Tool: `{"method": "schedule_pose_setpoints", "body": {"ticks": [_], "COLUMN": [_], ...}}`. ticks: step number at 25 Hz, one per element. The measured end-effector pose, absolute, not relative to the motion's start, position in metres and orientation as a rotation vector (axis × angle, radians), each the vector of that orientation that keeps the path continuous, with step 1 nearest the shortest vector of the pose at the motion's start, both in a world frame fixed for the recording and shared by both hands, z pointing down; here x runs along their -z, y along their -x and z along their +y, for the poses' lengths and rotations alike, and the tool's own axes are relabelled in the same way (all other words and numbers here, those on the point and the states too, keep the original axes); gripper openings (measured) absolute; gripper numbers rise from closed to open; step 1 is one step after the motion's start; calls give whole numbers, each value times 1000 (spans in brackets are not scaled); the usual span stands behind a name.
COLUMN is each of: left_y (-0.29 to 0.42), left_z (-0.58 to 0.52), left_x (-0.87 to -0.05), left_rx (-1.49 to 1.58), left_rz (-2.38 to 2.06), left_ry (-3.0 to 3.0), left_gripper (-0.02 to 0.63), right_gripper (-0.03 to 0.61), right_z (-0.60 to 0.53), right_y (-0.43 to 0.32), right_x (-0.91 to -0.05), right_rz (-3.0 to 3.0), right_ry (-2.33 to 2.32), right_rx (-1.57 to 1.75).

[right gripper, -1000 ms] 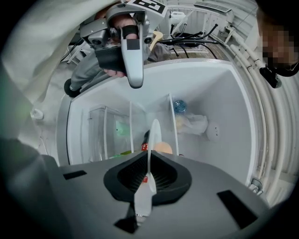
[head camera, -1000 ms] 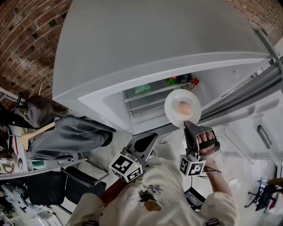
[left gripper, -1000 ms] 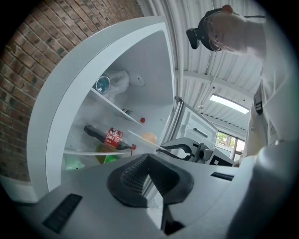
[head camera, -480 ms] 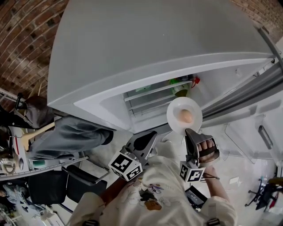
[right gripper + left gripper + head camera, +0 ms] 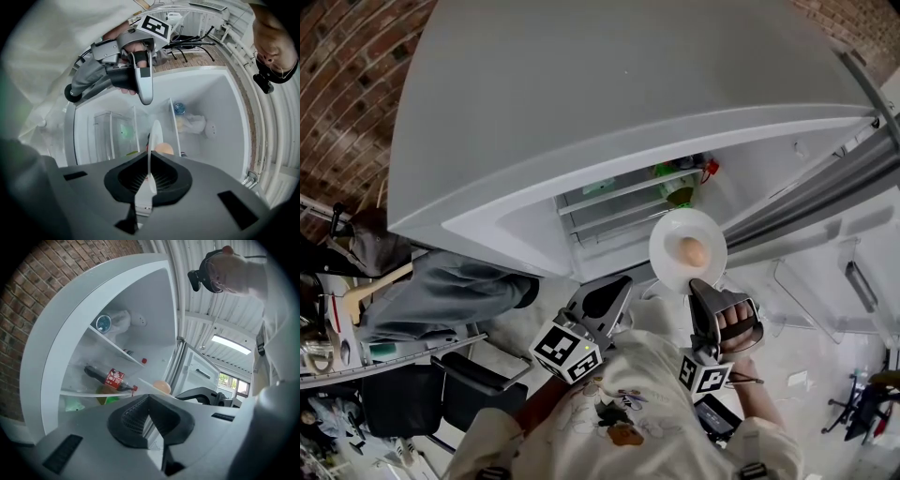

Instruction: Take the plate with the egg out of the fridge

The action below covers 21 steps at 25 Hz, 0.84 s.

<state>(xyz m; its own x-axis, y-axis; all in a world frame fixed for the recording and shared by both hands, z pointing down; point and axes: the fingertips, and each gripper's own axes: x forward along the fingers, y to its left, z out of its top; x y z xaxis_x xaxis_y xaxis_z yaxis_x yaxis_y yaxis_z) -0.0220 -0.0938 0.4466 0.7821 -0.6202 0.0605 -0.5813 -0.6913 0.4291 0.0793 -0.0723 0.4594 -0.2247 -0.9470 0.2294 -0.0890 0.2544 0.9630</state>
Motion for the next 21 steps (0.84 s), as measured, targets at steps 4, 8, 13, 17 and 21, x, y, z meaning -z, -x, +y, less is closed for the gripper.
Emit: {"method": "schedule_pose_setpoints", "body": {"ticks": [4, 8, 13, 17, 21], "left_y": [21, 20, 19, 18, 18], "left_z": [-91, -89, -87, -85, -83], "left_x": [-446, -446, -443, -443, -443], "left_rx": [118, 118, 119, 121, 117], "left_rz": [-904, -903, -893, -891, -891], "left_ry": [-2547, -2551, -2567, -2575, -2566], "left_gripper": [8, 8, 8, 8, 8], "right_gripper": [17, 18, 17, 17, 18], "right_z": [-69, -67, -65, -64, -62], "right_y": [-77, -75, -75, -74, -71], "right_x": [-457, -457, -455, -453, -453], "right_rz": [-1567, -1575, -1571, -1579, -1591], "right_ry": [-996, -995, -999, -1004, -997], "right_rx": [1121, 1127, 1134, 1138, 1138]}}
